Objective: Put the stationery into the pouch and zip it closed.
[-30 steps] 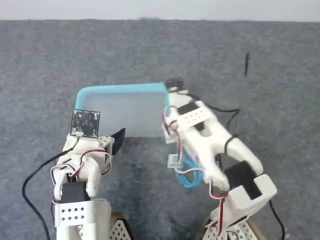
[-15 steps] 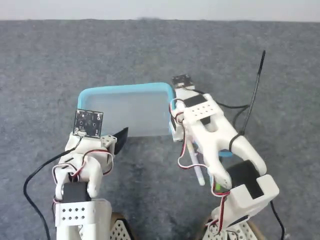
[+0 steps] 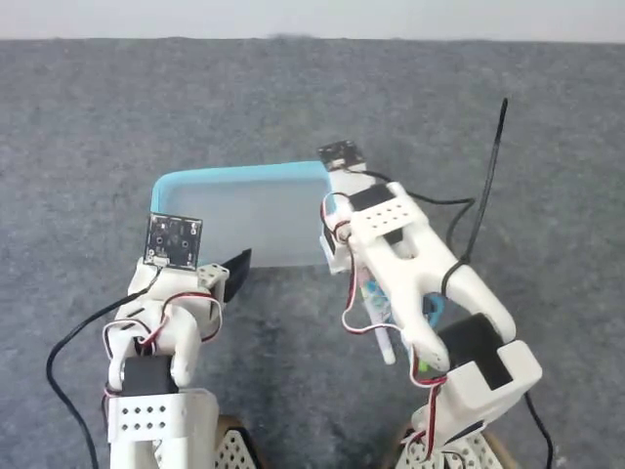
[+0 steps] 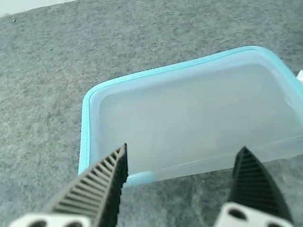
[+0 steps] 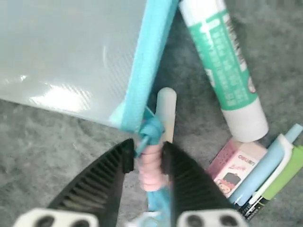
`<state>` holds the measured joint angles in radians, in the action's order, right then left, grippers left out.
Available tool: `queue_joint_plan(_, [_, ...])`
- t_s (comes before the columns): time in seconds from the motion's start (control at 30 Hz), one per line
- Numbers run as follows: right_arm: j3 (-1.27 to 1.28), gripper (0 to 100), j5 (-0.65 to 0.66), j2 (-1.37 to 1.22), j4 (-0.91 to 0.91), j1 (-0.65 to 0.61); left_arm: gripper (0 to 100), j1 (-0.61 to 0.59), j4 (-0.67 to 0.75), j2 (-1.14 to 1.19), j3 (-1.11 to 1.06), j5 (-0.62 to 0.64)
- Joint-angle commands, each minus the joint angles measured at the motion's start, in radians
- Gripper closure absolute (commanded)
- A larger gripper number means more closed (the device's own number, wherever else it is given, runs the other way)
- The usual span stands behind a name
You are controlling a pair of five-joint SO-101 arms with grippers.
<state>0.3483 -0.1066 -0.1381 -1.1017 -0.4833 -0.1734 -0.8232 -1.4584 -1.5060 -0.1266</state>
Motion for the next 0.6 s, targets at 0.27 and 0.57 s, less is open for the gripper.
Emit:
queue_joint_plan(0.27, [-0.014,87.9,0.100,0.002,0.010,0.051,67,0.003,0.029,-0.017,-0.001,0.012])
queue_joint_plan(0.57, [0.012,95.5,0.101,0.002,0.015,0.051,67,0.000,0.028,-0.015,-0.002,0.012])
